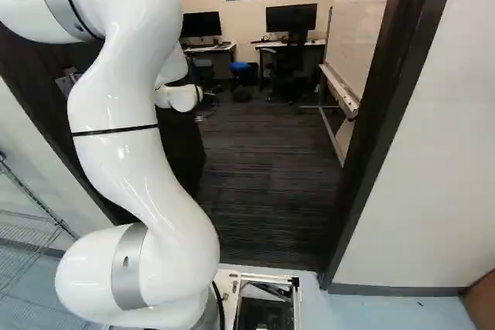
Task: Open the door and move inside
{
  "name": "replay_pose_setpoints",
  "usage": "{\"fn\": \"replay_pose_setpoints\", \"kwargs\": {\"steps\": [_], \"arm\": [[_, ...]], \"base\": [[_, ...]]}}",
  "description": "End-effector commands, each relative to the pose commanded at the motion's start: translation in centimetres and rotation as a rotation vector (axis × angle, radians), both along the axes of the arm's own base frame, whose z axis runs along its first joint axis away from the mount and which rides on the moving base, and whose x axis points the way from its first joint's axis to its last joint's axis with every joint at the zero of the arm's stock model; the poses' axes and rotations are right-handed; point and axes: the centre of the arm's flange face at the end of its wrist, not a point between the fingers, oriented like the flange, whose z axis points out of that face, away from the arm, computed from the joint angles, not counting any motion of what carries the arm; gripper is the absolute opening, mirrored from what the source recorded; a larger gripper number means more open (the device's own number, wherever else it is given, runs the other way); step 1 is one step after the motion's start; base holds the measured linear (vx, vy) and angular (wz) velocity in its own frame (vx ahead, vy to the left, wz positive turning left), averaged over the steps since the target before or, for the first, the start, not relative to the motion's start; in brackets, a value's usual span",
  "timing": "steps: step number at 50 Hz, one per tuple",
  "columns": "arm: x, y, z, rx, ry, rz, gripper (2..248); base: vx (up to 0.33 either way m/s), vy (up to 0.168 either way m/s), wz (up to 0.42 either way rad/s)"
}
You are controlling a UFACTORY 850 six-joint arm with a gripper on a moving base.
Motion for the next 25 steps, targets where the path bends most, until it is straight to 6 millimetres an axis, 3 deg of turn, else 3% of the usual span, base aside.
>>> {"fn": "replay_pose_setpoints", "kwargs": {"steps": [25], "arm": [[-0.6, -3.6, 0.2, -0.035, 0.000, -0.010, 247]], "base": [[0.000, 0.000, 0.000]]}}
